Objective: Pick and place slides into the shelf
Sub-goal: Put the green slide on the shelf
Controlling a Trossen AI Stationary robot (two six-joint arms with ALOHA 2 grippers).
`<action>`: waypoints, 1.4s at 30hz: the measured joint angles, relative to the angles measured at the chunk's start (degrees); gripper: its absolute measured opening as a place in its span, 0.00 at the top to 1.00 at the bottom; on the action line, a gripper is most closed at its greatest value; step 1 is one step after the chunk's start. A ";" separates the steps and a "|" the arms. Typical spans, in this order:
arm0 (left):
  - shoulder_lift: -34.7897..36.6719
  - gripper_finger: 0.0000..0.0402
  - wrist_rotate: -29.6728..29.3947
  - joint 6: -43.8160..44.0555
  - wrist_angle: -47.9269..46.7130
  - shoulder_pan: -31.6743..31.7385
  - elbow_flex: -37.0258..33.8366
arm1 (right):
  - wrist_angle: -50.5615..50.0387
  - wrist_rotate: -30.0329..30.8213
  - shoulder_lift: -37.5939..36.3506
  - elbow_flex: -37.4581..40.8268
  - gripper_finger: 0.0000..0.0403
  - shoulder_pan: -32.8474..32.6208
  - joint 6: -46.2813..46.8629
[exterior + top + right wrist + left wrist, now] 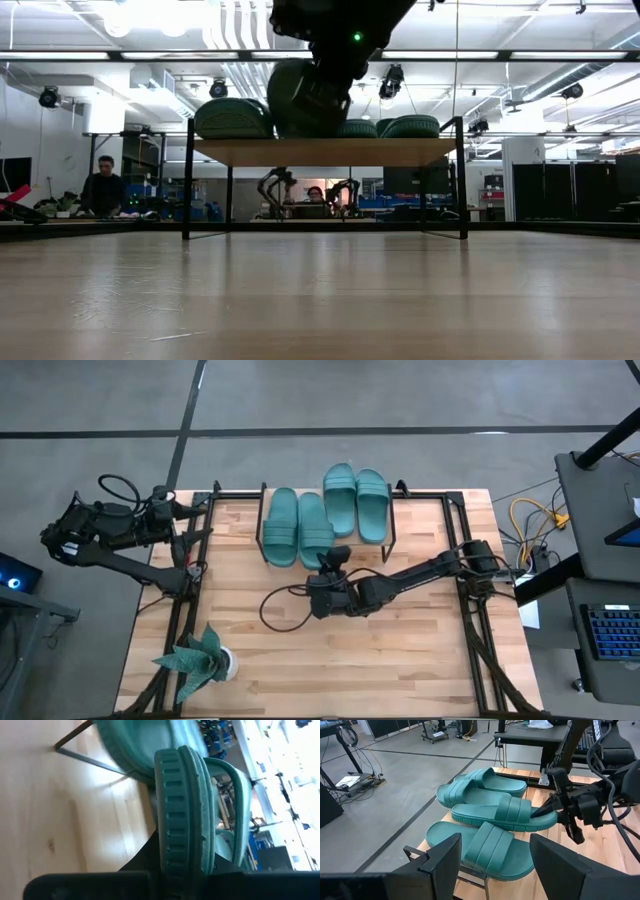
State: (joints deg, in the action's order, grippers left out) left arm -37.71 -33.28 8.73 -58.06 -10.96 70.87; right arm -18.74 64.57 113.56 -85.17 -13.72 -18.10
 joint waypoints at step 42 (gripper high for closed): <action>-0.39 0.45 0.02 1.51 0.00 0.00 -0.02 | -7.20 -5.28 0.46 -1.62 0.59 1.38 -6.96</action>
State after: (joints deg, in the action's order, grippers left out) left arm -38.11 -33.26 10.24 -58.06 -10.96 70.85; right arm -25.93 59.29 114.02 -86.78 -12.34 -25.06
